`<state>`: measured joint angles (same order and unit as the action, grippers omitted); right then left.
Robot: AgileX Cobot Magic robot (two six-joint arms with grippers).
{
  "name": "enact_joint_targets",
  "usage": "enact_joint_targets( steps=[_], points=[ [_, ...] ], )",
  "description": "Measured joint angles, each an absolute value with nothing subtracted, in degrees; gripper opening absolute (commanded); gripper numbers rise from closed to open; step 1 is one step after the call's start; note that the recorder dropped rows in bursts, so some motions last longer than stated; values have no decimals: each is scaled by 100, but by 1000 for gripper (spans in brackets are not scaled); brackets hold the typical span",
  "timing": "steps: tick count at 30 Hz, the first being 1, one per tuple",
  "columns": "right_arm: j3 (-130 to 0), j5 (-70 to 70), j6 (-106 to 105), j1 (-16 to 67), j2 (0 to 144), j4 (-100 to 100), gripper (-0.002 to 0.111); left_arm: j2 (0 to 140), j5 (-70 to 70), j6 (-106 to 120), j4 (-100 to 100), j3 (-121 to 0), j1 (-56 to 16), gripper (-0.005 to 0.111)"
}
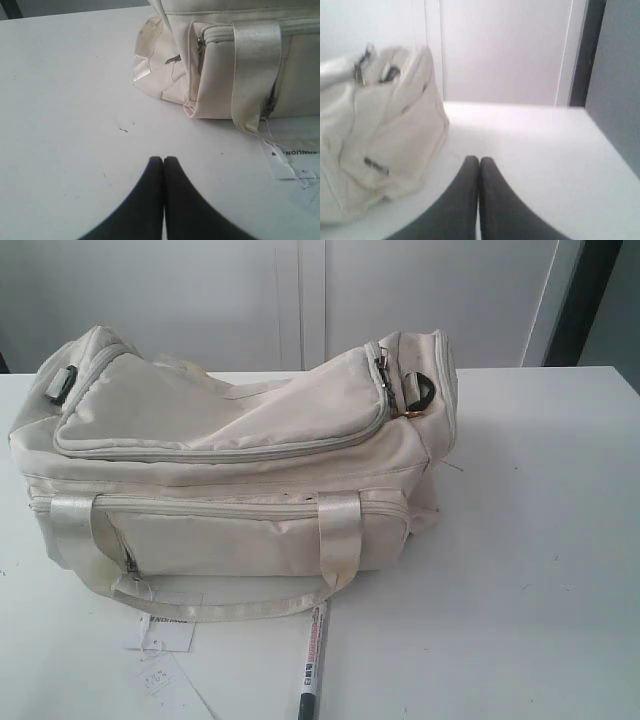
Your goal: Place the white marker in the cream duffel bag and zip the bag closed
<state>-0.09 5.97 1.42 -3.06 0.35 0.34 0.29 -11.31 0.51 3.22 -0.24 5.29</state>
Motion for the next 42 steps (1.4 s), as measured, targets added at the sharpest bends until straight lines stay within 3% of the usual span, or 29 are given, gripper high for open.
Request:
enact_joint_targets(
  steps=[9,16,20,25,29,37,42],
  points=[
    [-9,-2790,1441,-306,27,46,0,29,-1120,51,322,-24,529,0],
    [-414,-3017,2269,-306,62,57,0,29,-1108,51,322,-24,529,0],
    [-1381,-3005,2403,-306,1109,57,0,29,-1097,51,322,-24,529,0],
    [-2768,-2370,2403,-306,3212,-383,0,29,-1097,51,322,-24,529,0],
    [-3781,-987,2403,-306,4325,-1028,0,29,-1097,51,322,-24,529,0],
    [-4908,1335,1987,-306,5465,-1217,0,29,-1097,51,322,-24,529,0],
    [-5716,2933,489,-306,6185,-277,0,29,-1097,51,333,-24,529,0]
  ],
)
